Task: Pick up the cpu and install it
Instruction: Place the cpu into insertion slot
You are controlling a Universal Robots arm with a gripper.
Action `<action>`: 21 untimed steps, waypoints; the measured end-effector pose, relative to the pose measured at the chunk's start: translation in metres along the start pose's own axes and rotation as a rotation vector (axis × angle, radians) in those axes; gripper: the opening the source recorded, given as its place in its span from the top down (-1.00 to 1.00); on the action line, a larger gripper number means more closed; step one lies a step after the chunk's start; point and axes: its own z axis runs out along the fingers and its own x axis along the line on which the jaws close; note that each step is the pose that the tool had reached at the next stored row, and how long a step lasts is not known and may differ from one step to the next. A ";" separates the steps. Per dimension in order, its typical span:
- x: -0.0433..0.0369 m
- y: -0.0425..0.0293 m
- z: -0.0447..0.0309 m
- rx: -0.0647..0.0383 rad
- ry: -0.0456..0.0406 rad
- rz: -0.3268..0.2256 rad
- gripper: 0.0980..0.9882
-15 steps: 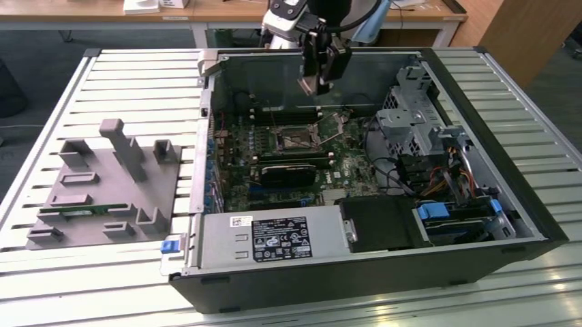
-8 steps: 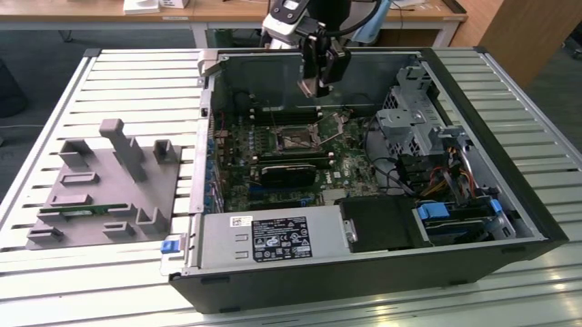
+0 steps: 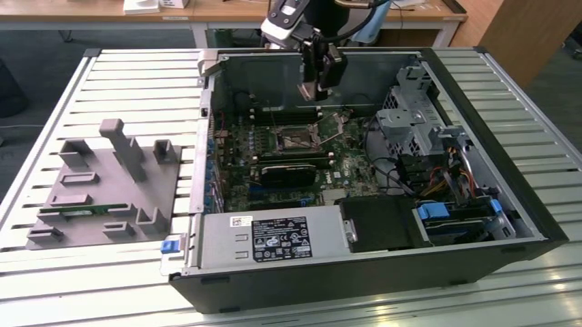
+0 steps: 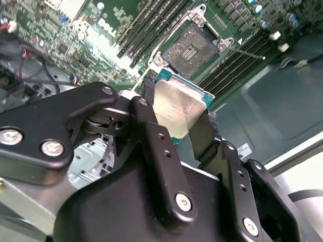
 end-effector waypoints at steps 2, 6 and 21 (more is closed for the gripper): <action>0.0000 -0.0001 0.0017 0.000 -0.0016 0.034 0.03; 0.0008 -0.0042 0.0037 0.000 -0.0025 0.053 0.03; 0.0016 -0.0085 0.0123 0.000 -0.0026 0.058 0.03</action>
